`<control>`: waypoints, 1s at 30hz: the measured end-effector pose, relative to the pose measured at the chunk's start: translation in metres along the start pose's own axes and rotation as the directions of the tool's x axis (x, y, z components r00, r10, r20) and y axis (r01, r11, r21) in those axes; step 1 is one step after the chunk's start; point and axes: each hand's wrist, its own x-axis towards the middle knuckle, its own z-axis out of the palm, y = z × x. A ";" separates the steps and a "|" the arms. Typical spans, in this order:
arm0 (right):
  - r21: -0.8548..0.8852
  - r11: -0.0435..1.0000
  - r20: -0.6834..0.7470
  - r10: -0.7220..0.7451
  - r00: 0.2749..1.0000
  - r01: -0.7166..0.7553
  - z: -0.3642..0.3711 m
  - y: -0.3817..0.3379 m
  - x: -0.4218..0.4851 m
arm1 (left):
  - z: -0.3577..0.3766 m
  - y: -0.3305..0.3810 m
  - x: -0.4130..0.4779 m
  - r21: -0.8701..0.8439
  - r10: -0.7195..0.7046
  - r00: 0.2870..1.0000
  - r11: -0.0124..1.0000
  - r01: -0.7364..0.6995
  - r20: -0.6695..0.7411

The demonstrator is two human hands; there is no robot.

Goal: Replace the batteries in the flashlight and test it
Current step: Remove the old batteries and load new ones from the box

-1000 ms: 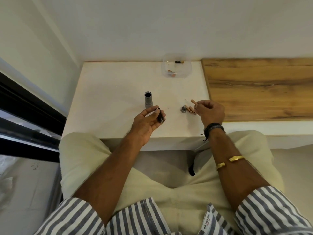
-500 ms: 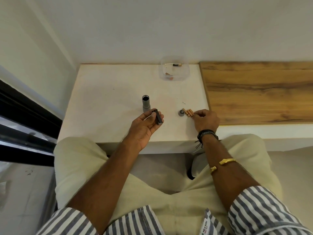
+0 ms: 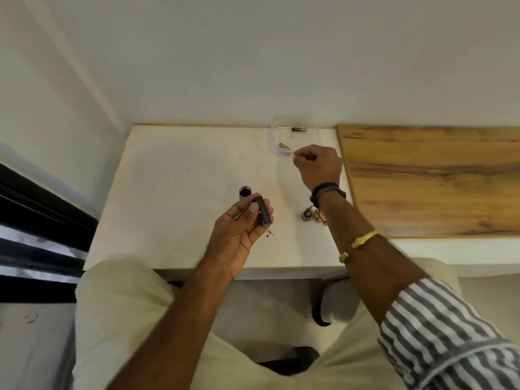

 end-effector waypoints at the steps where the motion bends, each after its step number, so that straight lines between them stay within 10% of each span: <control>1: -0.040 0.999 0.004 -0.006 1.000 0.006 0.007 -0.005 0.011 | 0.000 0.000 0.001 0.008 -0.001 1.000 1.000 0.001 0.000; 14: -0.611 0.791 0.147 0.067 0.987 0.037 0.060 -0.014 0.105 | -0.011 0.001 0.010 -0.002 -0.003 1.000 1.000 0.003 -0.027; 30: -0.402 0.906 0.168 -0.067 0.983 0.130 0.045 -0.014 0.094 | -0.012 0.005 0.008 0.005 0.021 0.999 1.000 -0.021 -0.035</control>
